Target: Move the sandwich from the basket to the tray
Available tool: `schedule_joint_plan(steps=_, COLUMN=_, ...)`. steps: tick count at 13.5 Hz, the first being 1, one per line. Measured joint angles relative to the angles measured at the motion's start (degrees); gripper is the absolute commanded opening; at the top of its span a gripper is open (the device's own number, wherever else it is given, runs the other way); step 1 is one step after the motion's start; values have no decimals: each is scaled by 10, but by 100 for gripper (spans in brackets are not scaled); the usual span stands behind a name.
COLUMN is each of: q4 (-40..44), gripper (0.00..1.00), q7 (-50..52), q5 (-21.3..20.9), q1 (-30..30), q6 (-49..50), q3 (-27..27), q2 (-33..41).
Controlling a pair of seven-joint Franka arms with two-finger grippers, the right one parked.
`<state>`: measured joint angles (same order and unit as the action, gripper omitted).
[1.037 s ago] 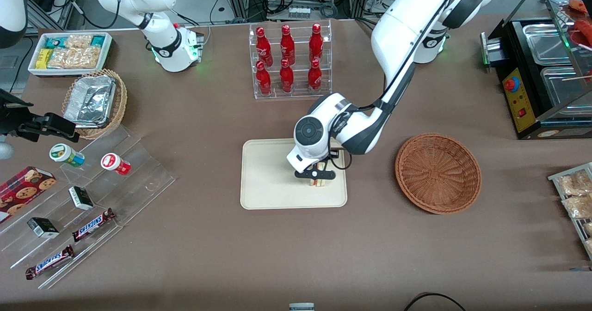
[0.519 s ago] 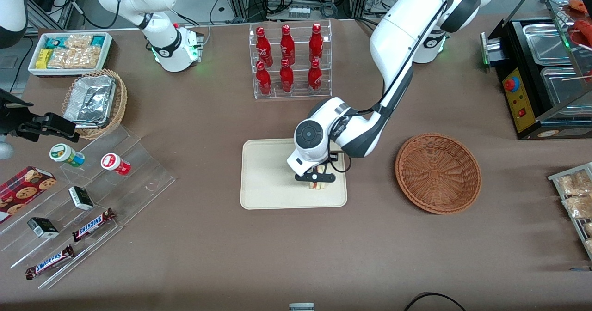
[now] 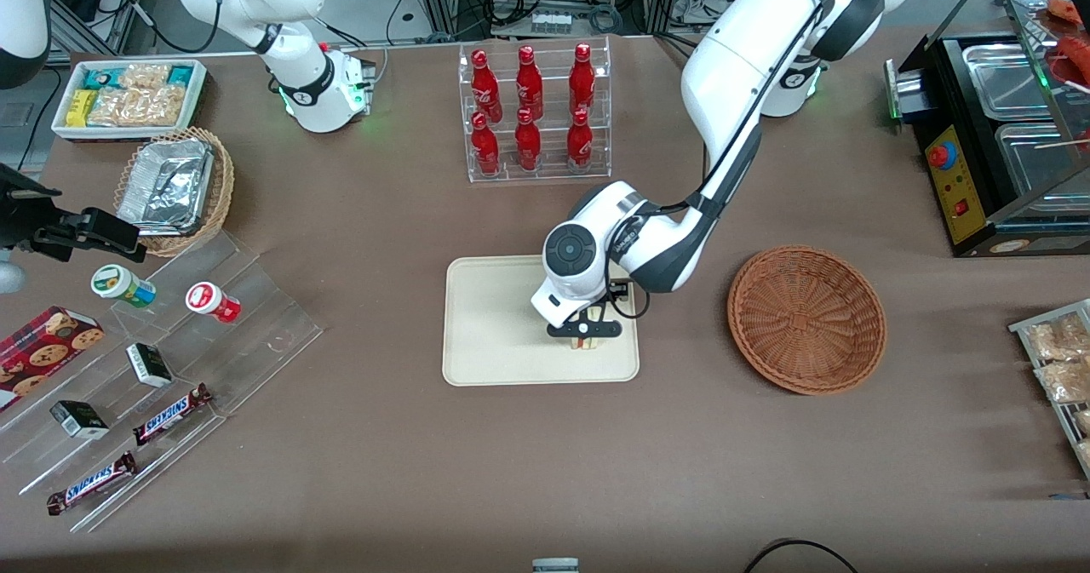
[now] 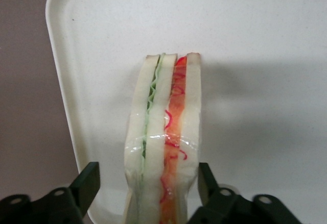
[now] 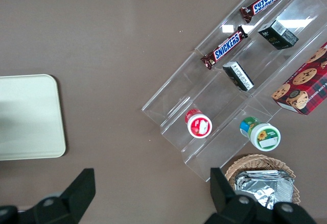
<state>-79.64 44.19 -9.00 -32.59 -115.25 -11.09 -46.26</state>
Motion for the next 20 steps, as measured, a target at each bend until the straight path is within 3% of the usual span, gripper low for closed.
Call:
schedule_joint_plan(steps=5, q4=25, gripper=100, q7=8, q5=-42, q1=2, q6=2, q3=3, q2=8)
schedule_joint_plan(steps=12, q4=37, gripper=100, q7=12, q5=-44, q1=41, q6=29, q3=8, q2=86)
schedule_joint_plan(steps=20, q4=39, gripper=100, q7=13, q5=-28, q1=135, q6=102, q3=8, q2=183)
